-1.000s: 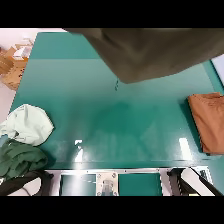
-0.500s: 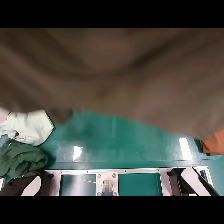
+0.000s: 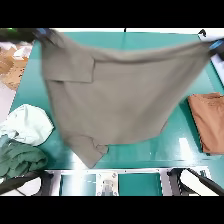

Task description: Fold the shirts.

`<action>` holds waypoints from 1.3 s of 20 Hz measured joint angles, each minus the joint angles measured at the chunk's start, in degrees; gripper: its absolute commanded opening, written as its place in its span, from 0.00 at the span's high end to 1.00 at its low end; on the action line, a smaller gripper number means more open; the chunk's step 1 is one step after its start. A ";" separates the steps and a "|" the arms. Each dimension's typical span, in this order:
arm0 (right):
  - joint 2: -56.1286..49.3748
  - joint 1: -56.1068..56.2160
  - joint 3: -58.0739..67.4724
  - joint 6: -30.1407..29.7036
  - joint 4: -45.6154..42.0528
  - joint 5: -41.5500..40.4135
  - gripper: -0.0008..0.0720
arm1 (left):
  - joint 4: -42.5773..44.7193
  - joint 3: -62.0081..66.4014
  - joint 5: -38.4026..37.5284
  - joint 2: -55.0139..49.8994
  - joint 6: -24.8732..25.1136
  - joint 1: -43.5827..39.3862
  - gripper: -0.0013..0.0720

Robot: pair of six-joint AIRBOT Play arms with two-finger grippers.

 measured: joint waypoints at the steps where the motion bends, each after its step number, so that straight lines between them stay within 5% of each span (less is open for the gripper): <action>1: -4.15 1.25 -2.47 -1.99 -0.09 -3.08 0.97 | -0.13 -1.11 2.08 -4.00 0.50 -0.44 0.95; 8: -36.20 2.71 11.41 -11.26 8.31 -9.46 0.97 | -2.05 0.90 15.85 -22.80 1.46 -1.20 0.95; 14: -49.27 3.26 27.56 -12.35 10.01 -7.19 0.97 | -1.49 3.28 22.01 -26.49 2.14 -1.03 0.95; 26: -51.80 -1.03 29.88 -9.53 -11.58 16.39 0.97 | 9.46 3.54 -5.88 -27.12 0.48 0.94 0.95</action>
